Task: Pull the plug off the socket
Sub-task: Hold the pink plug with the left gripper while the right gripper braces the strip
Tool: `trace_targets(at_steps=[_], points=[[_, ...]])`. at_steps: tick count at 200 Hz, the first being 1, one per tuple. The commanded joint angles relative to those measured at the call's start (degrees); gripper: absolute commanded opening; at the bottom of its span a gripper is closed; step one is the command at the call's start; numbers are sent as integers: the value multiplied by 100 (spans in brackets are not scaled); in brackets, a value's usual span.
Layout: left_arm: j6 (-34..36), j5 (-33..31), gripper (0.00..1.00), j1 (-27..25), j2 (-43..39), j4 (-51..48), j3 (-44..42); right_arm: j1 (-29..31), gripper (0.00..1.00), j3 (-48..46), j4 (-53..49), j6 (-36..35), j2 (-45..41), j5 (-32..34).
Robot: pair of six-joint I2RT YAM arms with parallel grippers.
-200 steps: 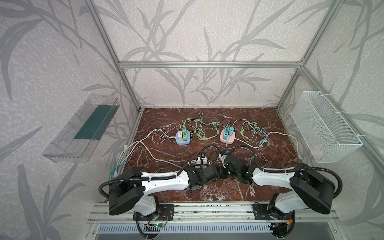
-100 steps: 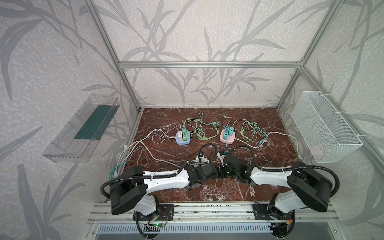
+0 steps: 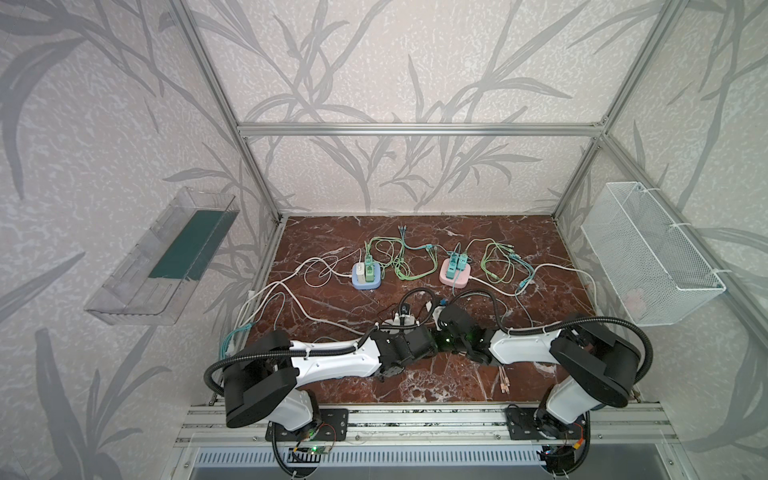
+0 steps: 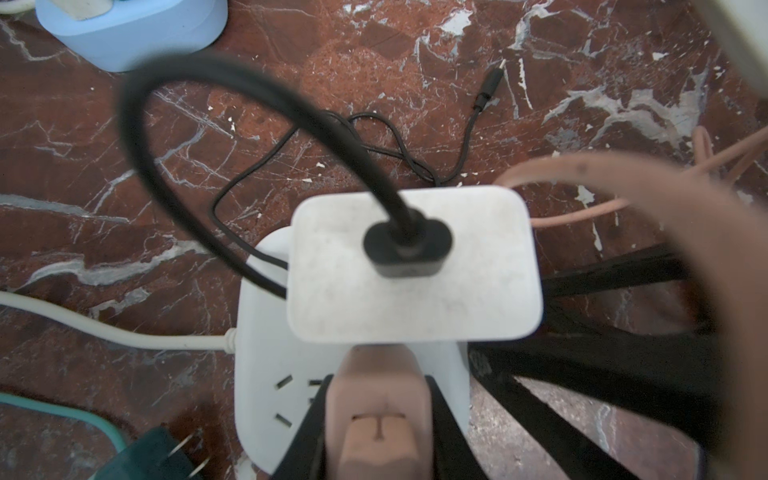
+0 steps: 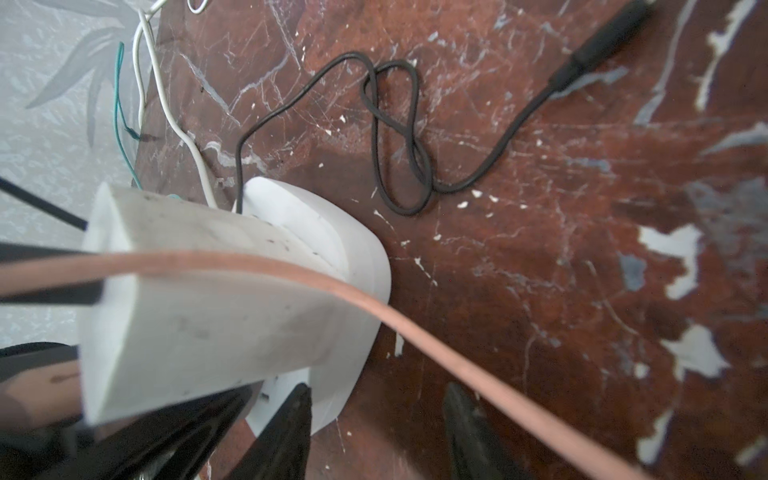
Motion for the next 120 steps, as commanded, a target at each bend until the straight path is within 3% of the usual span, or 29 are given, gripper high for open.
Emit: trace_targets(at_steps=[1,120], points=[[17,147,20,2,-34,-153,114,-3,52,119,132,124,106,-90],[-103,145,15,0,-188,-34,255,61,47,428,-477,11,441,-117]])
